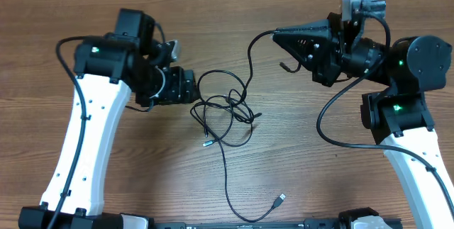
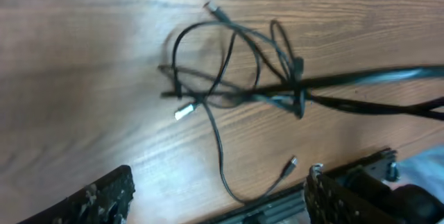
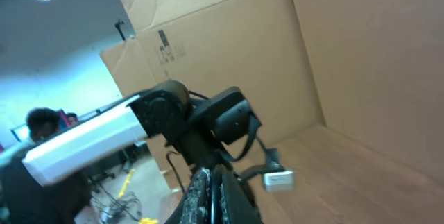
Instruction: Untangle cables
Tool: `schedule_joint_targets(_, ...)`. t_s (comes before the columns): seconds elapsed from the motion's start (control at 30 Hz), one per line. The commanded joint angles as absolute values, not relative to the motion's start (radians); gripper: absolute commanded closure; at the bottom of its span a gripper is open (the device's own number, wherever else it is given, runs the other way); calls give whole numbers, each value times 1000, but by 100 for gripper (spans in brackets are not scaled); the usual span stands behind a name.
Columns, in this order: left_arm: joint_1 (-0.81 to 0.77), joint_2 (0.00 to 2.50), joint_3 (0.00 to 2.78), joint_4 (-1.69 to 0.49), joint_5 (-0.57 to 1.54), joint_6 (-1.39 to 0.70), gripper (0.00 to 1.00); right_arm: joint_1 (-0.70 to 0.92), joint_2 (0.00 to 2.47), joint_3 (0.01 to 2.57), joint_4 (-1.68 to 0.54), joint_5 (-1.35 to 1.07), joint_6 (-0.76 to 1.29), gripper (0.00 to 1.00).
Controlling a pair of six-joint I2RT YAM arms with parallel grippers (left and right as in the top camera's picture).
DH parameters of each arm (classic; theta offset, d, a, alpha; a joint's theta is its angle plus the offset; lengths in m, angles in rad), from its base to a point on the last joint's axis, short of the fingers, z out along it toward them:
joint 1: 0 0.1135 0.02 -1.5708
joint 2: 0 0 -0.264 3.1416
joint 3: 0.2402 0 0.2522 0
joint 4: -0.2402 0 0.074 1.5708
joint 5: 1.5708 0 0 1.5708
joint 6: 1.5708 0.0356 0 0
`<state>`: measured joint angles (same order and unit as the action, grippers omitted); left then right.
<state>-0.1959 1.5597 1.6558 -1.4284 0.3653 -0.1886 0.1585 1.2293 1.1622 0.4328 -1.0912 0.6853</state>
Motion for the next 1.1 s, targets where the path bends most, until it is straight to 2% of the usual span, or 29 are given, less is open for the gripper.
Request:
schedule_joint_targets(0.0, -245, 1549, 1652, -1394, 332, -141, 20, 157, 1210, 1168, 468, -1075, 854, 96)
schedule_joint_targets(0.27, -302, 1549, 1645, -1359, 228, -127, 18, 157, 1210, 1168, 546, -1089, 967, 96)
schedule_joint_targets(0.53, -302, 1549, 1488, -1240, 201, -159, 20, 157, 1210, 1168, 783, -1105, 1229, 96)
schedule_joint_targets(0.6, -302, 1549, 1435, -1185, 213, -179, 28, 157, 1210, 1168, 815, -1104, 1291, 96)
schedule_joint_targets(0.63, -302, 1549, 1414, -1159, 214, -193, 37, 157, 1210, 1168, 825, -1104, 1323, 96)
schedule_joint_targets(0.73, -302, 1549, 1370, -1090, 214, -241, 96, 157, 1210, 1168, 830, -1114, 1388, 96)
schedule_joint_targets(0.93, -302, 1549, 1364, -1069, 191, -255, 96, 157, 1210, 1168, 830, -1130, 1392, 96)
schedule_joint_targets(1.07, -302, 1549, 1364, -1088, 85, -259, 96, 152, 1210, 1168, 830, -1127, 1390, 96)
